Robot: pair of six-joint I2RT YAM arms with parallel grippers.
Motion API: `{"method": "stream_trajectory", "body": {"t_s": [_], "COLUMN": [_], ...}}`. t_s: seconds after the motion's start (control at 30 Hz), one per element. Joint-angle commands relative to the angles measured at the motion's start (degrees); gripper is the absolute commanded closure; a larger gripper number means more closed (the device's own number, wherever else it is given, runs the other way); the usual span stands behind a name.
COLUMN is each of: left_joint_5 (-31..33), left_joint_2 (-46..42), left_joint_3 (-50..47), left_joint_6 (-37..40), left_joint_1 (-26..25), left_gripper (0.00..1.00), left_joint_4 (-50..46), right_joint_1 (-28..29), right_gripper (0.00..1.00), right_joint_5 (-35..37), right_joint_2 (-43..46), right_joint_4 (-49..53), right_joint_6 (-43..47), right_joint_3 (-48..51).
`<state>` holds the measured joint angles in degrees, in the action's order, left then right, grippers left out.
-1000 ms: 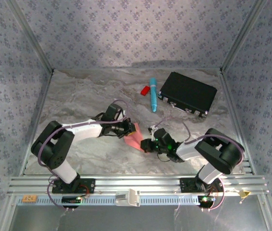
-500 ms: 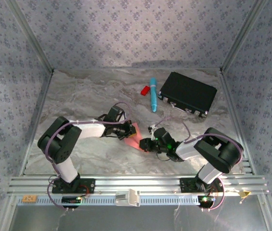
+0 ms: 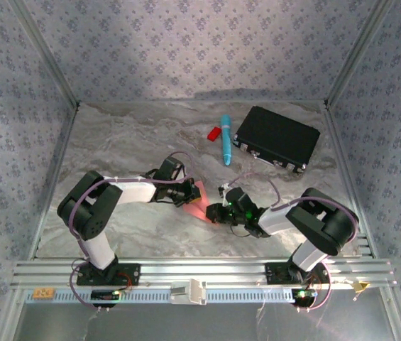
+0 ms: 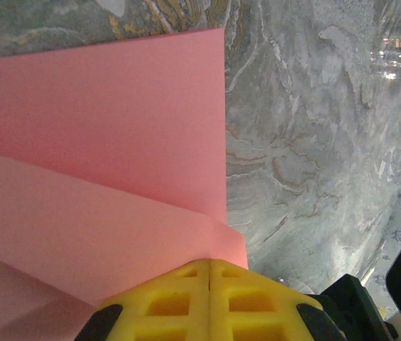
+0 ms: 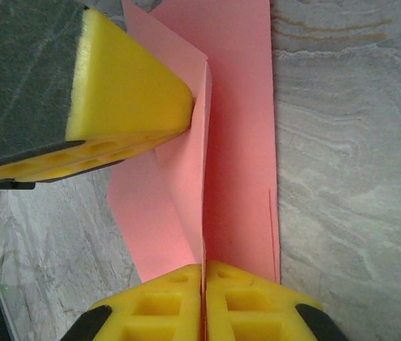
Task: Fold a paper plane with a square sheet of paper (pick it up from the middle)
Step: Fourth fold the wing at the center of the table.
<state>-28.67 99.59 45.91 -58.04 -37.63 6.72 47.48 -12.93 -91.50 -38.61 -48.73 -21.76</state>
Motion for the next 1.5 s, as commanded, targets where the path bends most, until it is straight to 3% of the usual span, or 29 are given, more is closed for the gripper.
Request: {"method": "stream_trajectory", "body": {"t_s": [0.0, 0.83, 1.47], "left_joint_5": [0.0, -1.8, -1.4], "left_joint_2": [1.6, 2.3, 5.0], "left_joint_3": [1.1, 1.4, 1.7], "left_joint_6": [1.4, 3.6, 4.9], "left_joint_1": [-0.3, -0.3, -0.3], "left_gripper": [0.97, 0.95, 0.95], "left_joint_4": [0.8, 3.9, 1.8], "right_joint_1": [0.2, 0.3, 0.2], "right_gripper": [0.86, 0.85, 0.90], "right_joint_5": [-0.3, -0.2, -0.8], "right_joint_2": [-2.2, -2.1, -3.9], "right_joint_4": [5.8, 7.2, 7.5], "right_joint_6": [-1.3, -2.1, -2.6], "right_joint_3": [-0.3, -0.6, -1.6]}}
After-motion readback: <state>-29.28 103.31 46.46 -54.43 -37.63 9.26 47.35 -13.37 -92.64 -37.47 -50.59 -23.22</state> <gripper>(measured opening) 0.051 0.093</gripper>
